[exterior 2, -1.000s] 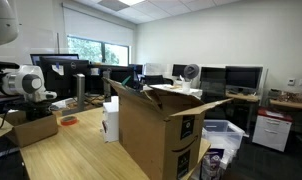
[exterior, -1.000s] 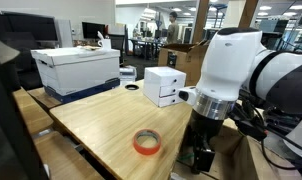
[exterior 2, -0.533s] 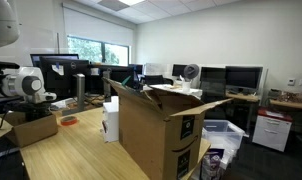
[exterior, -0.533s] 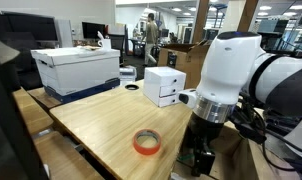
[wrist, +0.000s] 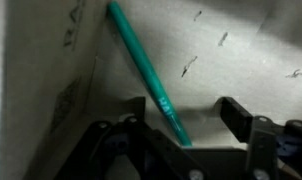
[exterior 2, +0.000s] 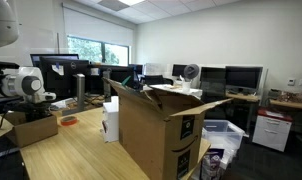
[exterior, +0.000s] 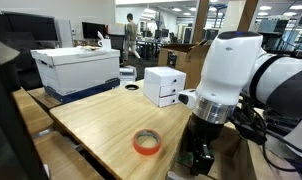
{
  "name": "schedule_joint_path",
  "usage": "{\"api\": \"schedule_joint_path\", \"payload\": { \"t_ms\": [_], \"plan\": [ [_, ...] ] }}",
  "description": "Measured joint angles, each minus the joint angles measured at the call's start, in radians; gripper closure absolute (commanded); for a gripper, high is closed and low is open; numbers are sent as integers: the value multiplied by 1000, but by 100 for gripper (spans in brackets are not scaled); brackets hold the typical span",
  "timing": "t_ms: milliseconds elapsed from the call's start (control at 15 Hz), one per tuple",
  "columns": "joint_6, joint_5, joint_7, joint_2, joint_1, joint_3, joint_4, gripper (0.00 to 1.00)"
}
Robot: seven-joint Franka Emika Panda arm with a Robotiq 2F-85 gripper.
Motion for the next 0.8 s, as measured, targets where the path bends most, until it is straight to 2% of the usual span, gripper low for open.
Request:
{"api": "schedule_joint_path", "payload": {
  "t_ms": [467, 600, 667, 800],
  "plan": [
    [3, 0, 0, -9, 21, -5, 7, 92],
    [3, 0, 0, -12, 28, -6, 9, 94],
    [3, 0, 0, -12, 32, -7, 12, 99],
    [3, 0, 0, -12, 35, -9, 13, 94]
  ]
}}
